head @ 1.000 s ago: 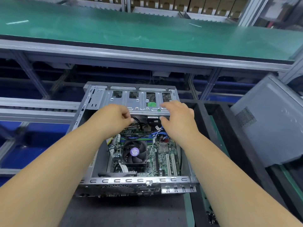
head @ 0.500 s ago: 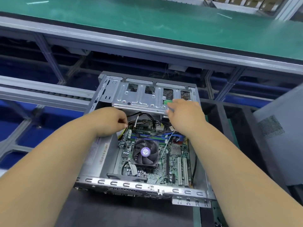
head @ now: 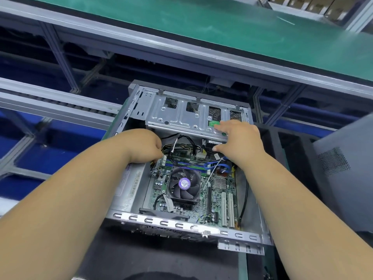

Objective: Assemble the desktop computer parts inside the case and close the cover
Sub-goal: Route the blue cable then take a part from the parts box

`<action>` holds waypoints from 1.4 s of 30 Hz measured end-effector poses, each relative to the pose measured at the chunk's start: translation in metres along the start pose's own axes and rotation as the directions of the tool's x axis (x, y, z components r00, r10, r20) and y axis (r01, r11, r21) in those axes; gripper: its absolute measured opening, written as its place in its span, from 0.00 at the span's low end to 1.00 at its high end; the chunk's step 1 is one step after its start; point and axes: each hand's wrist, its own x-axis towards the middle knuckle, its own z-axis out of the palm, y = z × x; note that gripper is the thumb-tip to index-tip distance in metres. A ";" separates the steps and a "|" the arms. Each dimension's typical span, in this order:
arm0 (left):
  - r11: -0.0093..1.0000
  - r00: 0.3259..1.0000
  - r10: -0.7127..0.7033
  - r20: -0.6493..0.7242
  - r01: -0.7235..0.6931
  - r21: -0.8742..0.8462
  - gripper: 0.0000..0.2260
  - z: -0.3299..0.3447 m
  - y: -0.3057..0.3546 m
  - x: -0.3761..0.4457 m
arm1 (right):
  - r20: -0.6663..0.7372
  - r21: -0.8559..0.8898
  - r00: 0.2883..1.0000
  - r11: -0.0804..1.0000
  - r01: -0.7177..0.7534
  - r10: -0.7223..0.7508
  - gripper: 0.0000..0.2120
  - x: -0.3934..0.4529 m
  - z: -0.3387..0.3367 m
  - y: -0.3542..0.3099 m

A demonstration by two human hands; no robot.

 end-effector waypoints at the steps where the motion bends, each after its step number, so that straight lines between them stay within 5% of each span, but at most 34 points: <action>1: 1.000 1.000 0.002 0.005 -0.002 0.007 0.10 -0.001 0.000 -0.001 | -0.002 0.008 1.000 1.000 -0.003 0.003 0.32 -0.001 0.000 -0.001; 8: 1.000 1.000 -0.005 -0.020 0.006 0.017 0.08 -0.003 0.003 -0.002 | 0.026 -0.040 0.999 0.999 -0.024 0.025 0.31 -0.003 -0.003 -0.010; 12: 1.000 1.000 -0.027 -0.014 0.027 0.015 0.07 -0.003 0.005 -0.002 | -0.088 -0.214 0.996 0.976 -0.035 0.016 0.17 -0.017 0.007 -0.025; 16: 0.999 0.995 -0.038 0.093 0.037 0.018 0.08 -0.004 0.005 0.004 | -0.321 0.198 0.947 0.976 0.092 -0.024 0.09 -0.037 0.012 -0.040; 19: 0.998 0.989 -0.050 0.141 0.045 0.037 0.18 -0.005 0.006 0.008 | -0.013 0.400 0.992 0.908 0.123 -0.128 0.07 -0.042 0.012 -0.047; 24: 0.999 0.991 0.041 0.126 -0.044 0.018 0.32 0.000 0.013 0.017 | 0.438 0.531 0.857 0.847 -0.003 -0.272 0.04 -0.048 0.021 -0.047; 29: 0.991 0.987 0.124 -0.106 -0.129 -0.041 0.25 0.015 0.016 0.021 | 0.560 0.469 0.766 0.883 0.019 -0.314 0.05 -0.049 0.028 -0.044; 33: 0.987 0.980 0.150 -0.132 -0.156 -0.037 0.24 0.018 0.014 0.020 | 0.605 0.505 0.730 0.862 -0.043 -0.318 0.13 -0.049 0.027 -0.042; 37: 0.981 0.960 0.194 -0.203 -0.184 0.066 0.20 0.013 0.020 0.009 | 0.555 0.546 0.766 0.837 -0.041 -0.324 0.10 -0.052 0.024 -0.045; 42: 0.968 0.904 0.193 -0.380 -0.239 -0.076 0.13 -0.006 0.029 -0.032 | 0.269 0.656 0.931 0.754 0.011 -0.248 0.13 -0.057 0.004 -0.051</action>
